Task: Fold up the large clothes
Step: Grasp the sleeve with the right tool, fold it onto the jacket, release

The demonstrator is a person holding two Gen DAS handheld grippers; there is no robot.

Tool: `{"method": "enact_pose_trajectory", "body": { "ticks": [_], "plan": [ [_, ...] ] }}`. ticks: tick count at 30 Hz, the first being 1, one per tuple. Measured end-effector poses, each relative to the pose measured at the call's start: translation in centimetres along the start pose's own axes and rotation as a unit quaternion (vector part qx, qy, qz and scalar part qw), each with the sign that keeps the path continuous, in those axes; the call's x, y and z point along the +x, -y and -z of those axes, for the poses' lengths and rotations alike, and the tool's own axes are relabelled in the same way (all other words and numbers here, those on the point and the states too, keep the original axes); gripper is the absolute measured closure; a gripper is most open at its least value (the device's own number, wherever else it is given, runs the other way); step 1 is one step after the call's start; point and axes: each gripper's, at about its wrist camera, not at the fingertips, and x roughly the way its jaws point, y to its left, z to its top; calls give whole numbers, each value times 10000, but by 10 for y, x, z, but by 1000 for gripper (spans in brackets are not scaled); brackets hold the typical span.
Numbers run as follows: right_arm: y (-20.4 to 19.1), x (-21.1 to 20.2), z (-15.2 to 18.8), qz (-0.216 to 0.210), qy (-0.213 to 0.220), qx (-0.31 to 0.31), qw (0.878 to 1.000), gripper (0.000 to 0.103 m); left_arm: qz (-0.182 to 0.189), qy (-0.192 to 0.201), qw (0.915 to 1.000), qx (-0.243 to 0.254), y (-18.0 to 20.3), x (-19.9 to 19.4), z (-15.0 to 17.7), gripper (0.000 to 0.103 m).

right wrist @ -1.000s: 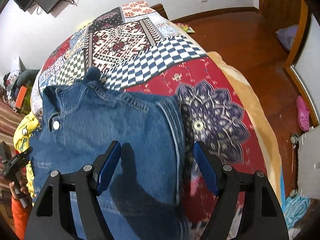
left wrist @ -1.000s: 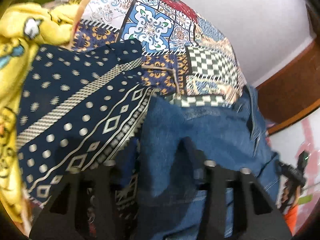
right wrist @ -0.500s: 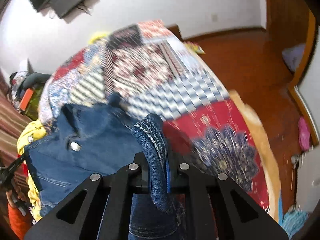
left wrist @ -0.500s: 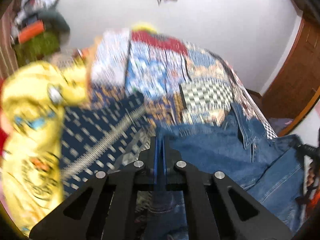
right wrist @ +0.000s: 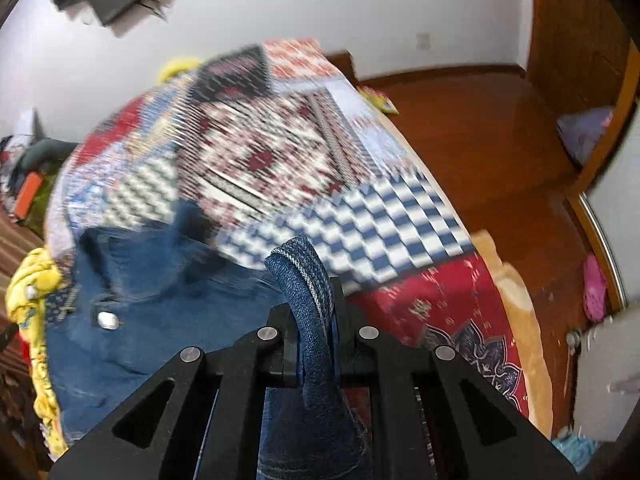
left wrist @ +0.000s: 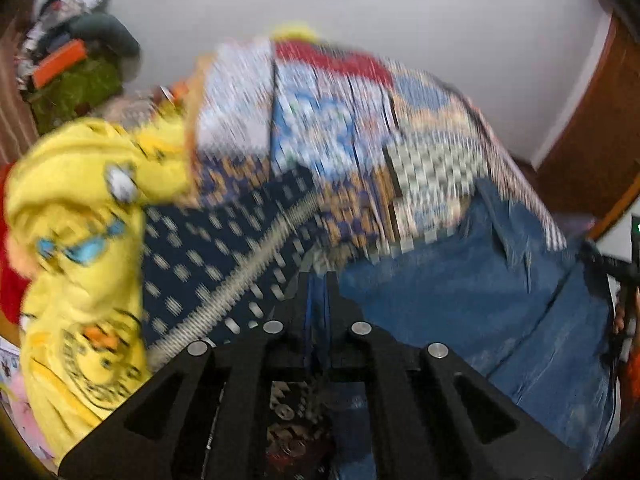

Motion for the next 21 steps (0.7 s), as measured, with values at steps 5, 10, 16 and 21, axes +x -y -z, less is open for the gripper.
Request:
{"method": "enact_pose_trajectory", "body": {
  "ticks": [5, 10, 16, 21],
  "plan": [
    [11, 19, 16, 344, -357, -263, 9984, 91, 95, -534, 9985, 79, 18, 34, 25, 89],
    [-6, 0, 32, 713, -374, -957, 9921, 77, -151, -484, 9984, 230, 35, 28, 35, 74],
    [-23, -62, 50, 594, -22, -1390, 9885, 49, -209, -127, 9987, 448, 55, -20, 33, 62],
    [-34, -119, 68, 214, 276, -1400, 9895, 23, -216, 313, 9967, 720, 73, -80, 41, 46]
  ]
}}
